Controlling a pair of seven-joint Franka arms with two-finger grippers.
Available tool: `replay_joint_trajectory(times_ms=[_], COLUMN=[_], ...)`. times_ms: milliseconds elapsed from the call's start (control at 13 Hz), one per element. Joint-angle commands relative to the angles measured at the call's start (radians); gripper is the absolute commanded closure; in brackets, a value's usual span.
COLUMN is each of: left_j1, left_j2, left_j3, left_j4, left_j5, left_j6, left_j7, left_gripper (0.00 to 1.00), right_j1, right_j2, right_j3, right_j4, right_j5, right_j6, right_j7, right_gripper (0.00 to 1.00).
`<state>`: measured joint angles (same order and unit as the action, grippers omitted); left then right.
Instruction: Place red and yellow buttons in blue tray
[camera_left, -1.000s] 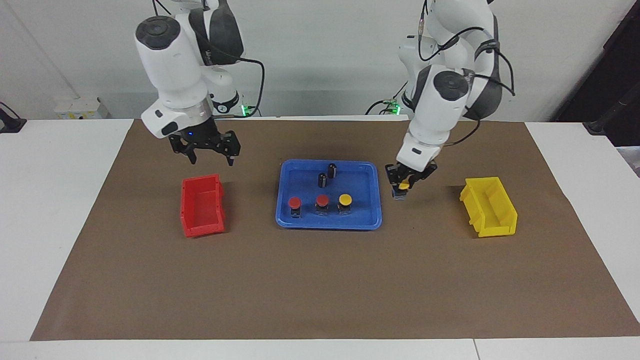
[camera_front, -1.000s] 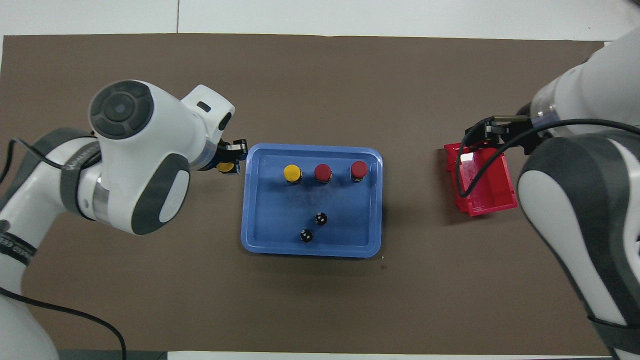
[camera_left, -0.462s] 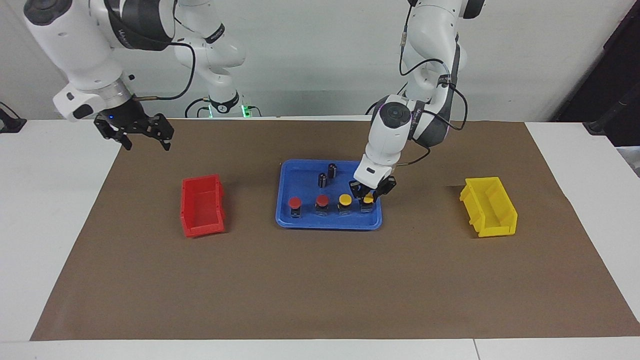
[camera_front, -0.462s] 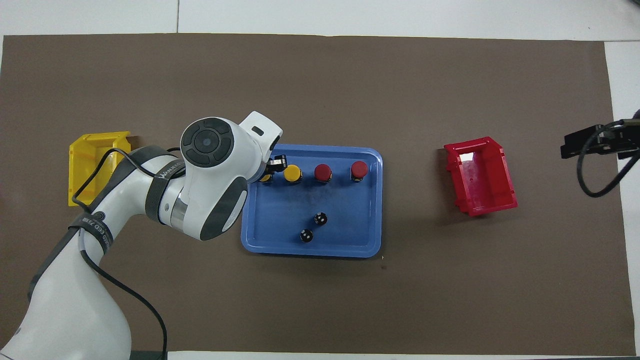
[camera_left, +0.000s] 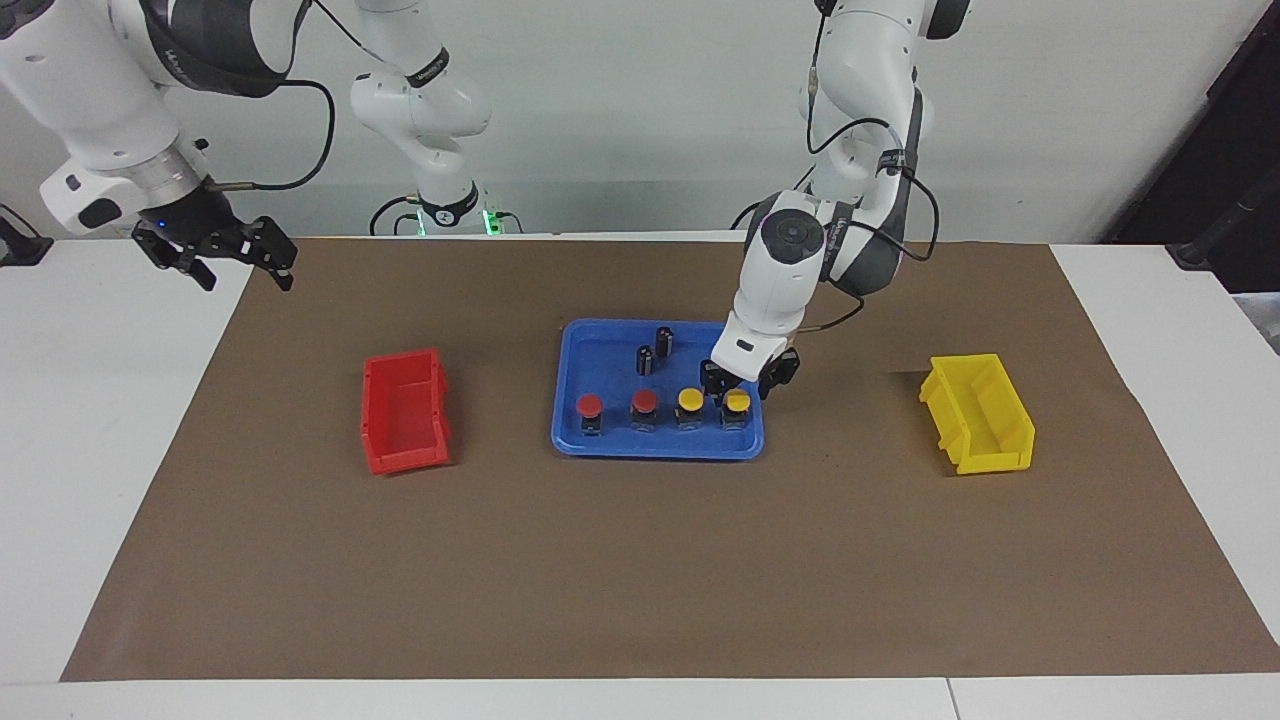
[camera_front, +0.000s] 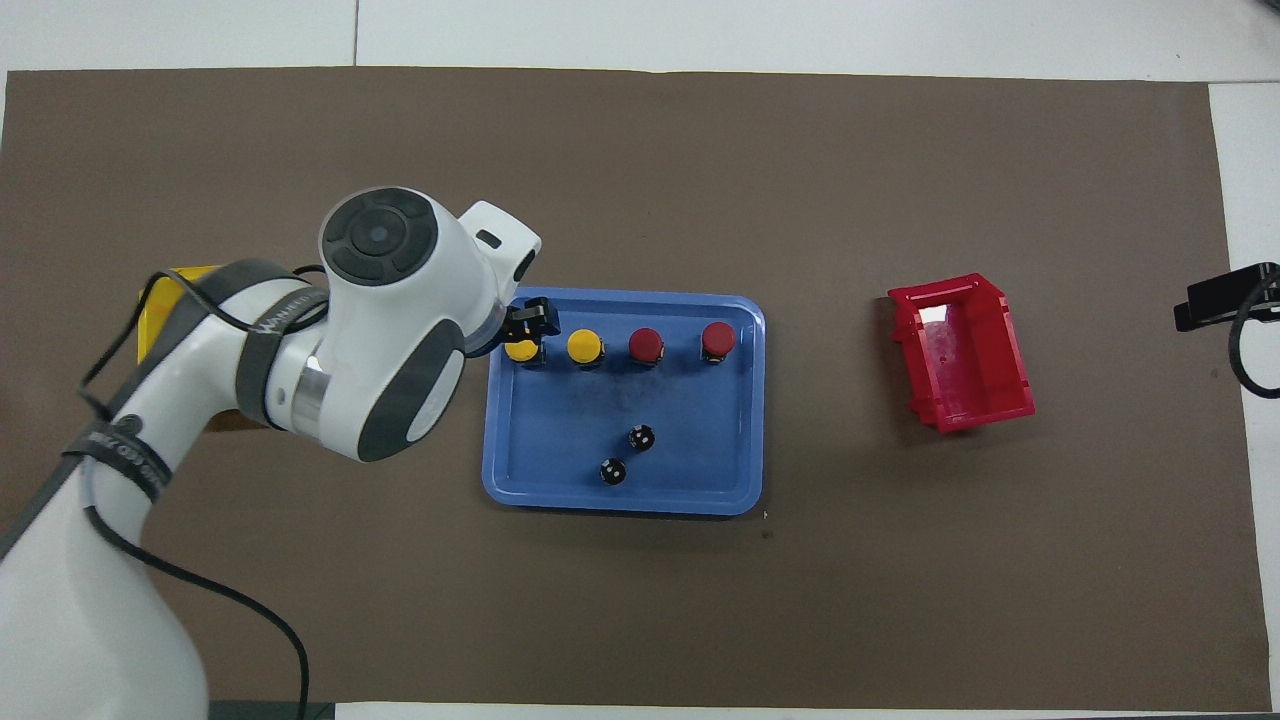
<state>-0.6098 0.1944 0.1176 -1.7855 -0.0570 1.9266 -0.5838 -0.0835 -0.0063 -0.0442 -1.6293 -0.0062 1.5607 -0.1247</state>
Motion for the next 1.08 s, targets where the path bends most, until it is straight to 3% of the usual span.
replay_joint_trajectory(times_ms=[0, 154, 385, 615, 1000], left_j1=[0.120, 0.233, 0.367, 0.445, 0.470], left_j2=[-0.125, -0.197, -0.237, -0.233, -0.233], left_j3=[0.013, 0.011, 0.011, 0.013, 0.011], left_j4=[-0.001, -0.008, 0.037, 0.106, 0.129], left_j5=[0.011, 0.049, 0.055, 0.055, 0.126], left_j6=[-0.119, -0.164, -0.221, -0.300, -0.310], left_j7=[0.152, 0.377, 0.527, 0.631, 0.688], left_gripper=[0.00, 0.00, 0.00, 0.00, 0.00], right_j1=[0.002, 0.004, 0.008, 0.033, 0.030], right_j2=[-0.004, -0.004, 0.002, 0.006, 0.006], right_j3=[0.004, 0.006, 0.009, 0.009, 0.012], right_j4=[0.009, 0.012, 0.022, 0.040, 0.039], right_j5=[-0.014, -0.015, -0.040, -0.044, -0.026], right_j6=[-0.016, -0.005, 0.002, -0.007, -0.008], right_j7=[0.011, 0.011, 0.008, 0.010, 0.031], right_gripper=[0.00, 0.00, 0.00, 0.00, 0.00])
